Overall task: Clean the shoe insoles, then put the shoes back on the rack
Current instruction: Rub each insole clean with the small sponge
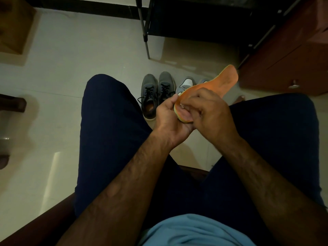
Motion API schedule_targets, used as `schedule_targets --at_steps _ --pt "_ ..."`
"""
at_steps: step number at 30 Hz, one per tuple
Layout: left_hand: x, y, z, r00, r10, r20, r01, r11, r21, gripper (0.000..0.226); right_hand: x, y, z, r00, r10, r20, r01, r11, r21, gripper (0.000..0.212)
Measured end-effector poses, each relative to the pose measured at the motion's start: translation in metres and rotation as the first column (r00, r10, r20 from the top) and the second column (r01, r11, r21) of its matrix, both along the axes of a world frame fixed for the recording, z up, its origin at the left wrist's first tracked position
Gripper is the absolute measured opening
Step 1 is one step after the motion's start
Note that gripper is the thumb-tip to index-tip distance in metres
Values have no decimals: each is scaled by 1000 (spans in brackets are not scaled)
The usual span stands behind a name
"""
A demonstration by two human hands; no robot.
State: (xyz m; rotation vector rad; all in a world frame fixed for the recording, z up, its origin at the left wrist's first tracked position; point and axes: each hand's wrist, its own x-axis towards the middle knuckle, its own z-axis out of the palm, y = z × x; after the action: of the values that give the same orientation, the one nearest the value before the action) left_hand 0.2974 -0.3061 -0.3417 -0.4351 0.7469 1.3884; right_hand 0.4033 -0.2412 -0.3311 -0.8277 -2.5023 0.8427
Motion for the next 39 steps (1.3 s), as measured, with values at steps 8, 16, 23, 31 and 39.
schedule_targets --at_steps 8,16,23,31,39 --pt "-2 2 -2 1000 26 -15 -26 1000 6 67 6 4 -8 999 2 48 0 999 -37 21" --pt "-4 2 -4 999 41 -21 -40 999 12 62 7 4 -7 998 -4 65 7 999 -48 20" --pt "-6 3 -3 997 67 -30 -67 998 -6 53 7 0 -3 992 63 108 -61 998 -21 21" --pt "-6 5 -6 992 128 7 -128 992 -18 65 11 6 -10 990 -3 140 6 1000 -22 18" --pt "-6 5 -6 990 137 -12 -137 990 -19 51 15 2 -9 990 19 143 -11 998 -55 17"
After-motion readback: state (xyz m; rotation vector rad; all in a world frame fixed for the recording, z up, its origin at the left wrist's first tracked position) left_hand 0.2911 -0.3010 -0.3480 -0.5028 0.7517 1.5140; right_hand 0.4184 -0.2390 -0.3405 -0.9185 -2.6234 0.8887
